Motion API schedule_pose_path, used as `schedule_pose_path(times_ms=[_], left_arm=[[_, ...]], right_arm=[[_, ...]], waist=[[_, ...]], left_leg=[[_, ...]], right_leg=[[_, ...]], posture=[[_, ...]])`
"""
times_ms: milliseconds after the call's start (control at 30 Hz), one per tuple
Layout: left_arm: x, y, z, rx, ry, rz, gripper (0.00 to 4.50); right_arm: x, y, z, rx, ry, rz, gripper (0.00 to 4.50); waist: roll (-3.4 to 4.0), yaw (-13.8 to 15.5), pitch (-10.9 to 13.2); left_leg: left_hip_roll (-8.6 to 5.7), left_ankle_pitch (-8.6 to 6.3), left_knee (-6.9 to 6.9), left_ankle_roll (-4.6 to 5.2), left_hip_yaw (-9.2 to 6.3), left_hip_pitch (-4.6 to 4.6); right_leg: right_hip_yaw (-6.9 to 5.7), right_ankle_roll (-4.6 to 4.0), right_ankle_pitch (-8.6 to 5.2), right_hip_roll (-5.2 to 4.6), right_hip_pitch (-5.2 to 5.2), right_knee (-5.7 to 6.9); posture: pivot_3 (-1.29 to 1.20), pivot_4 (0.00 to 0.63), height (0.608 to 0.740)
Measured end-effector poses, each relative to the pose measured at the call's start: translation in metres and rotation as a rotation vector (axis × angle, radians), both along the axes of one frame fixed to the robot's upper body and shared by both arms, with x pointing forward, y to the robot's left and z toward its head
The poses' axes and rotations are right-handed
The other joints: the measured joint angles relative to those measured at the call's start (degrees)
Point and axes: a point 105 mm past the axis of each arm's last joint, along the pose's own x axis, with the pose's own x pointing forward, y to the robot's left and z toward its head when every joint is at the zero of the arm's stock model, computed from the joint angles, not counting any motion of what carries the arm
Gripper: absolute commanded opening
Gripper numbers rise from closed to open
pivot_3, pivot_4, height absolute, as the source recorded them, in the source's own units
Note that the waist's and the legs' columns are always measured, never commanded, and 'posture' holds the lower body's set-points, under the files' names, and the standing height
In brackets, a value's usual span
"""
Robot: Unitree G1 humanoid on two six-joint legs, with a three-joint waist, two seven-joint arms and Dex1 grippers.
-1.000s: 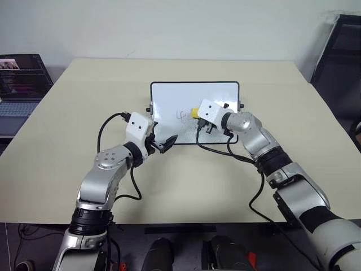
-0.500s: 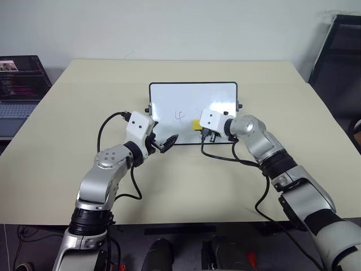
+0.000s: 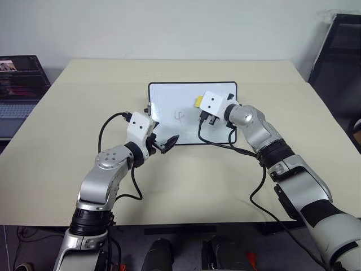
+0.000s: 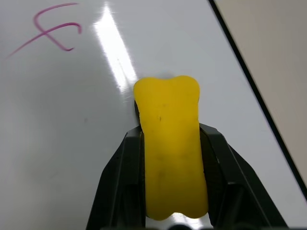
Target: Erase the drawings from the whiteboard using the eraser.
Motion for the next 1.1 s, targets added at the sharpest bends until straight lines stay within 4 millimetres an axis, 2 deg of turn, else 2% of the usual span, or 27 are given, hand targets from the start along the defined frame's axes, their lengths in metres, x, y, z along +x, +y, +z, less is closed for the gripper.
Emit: schedule_pose_path(times_ms=[200,500,700,800,833,933,1000,1100], left_arm=[[-0.001,0.0,-0.001,0.0,0.003,-0.002,4.5],[-0.003,0.001,-0.005,-0.001,0.002,-0.003,4.5],[-0.004,0.01,-0.011,-0.016,0.016,0.04,4.5],[-0.004,0.019,-0.011,-0.049,0.012,0.098,4.5],[-0.005,0.021,-0.009,-0.072,0.003,0.115,4.5],[-0.006,0.025,-0.003,-0.121,-0.021,0.145,4.5],[-0.008,0.029,0.003,-0.141,-0.042,0.166,4.5],[-0.008,0.039,0.008,-0.16,-0.065,0.213,4.5]], right_arm=[[-0.018,0.001,-0.026,-0.078,0.107,0.087,1.12],[-0.02,0.0,-0.028,-0.094,0.11,0.086,1.12],[-0.035,-0.001,-0.033,0.185,0.283,0.065,1.12],[-0.044,-0.004,-0.015,0.378,0.324,0.058,1.12],[-0.048,-0.008,-0.003,0.461,0.321,0.059,1.12],[-0.062,-0.019,0.013,0.611,0.336,0.058,1.12],[-0.074,-0.026,0.008,0.68,0.367,0.048,1.12],[-0.092,-0.034,-0.013,0.728,0.429,0.015,1.12]], waist=[[0.0,0.0,0.0],[0.0,0.0,0.0],[0.01,0.1,0.0],[0.03,0.1,0.0],[0.03,0.3,0.0],[0.01,0.6,0.0],[0.01,0.7,0.0],[0.02,1.0,0.0]], left_leg=[[0.0,0.01,0.04,0.0,-0.02,0.03],[0.01,0.01,0.06,0.0,0.0,0.03],[0.0,0.0,0.0,0.0,-0.08,-0.08],[0.01,0.0,0.0,-0.01,-0.16,-0.29],[0.03,-0.01,0.0,-0.02,-0.26,-0.39],[0.03,-0.04,-0.01,-0.03,-0.34,-0.47],[0.01,-0.05,-0.02,-0.03,-0.33,-0.5],[0.01,-0.05,-0.01,-0.03,-0.29,-0.54]], right_leg=[[-0.02,0.03,-0.01,0.0,0.02,0.04],[-0.01,0.04,-0.02,0.01,0.03,0.03],[-0.01,0.01,-0.01,0.0,-0.05,-0.02],[-0.02,0.0,0.0,-0.01,-0.2,-0.08],[-0.11,0.0,0.0,-0.01,-0.19,-0.2],[-0.19,-0.01,0.0,-0.02,-0.17,-0.36],[-0.21,0.0,0.0,-0.03,-0.16,-0.45],[-0.22,0.0,0.0,-0.03,-0.16,-0.51]], posture=[[0.0,0.15,0.74],[0.0,0.15,0.74],[0.0,0.15,0.74],[0.0,0.15,0.74],[0.0,0.15,0.74],[0.0,0.15,0.74],[0.0,0.15,0.74],[0.0,0.15,0.74]])
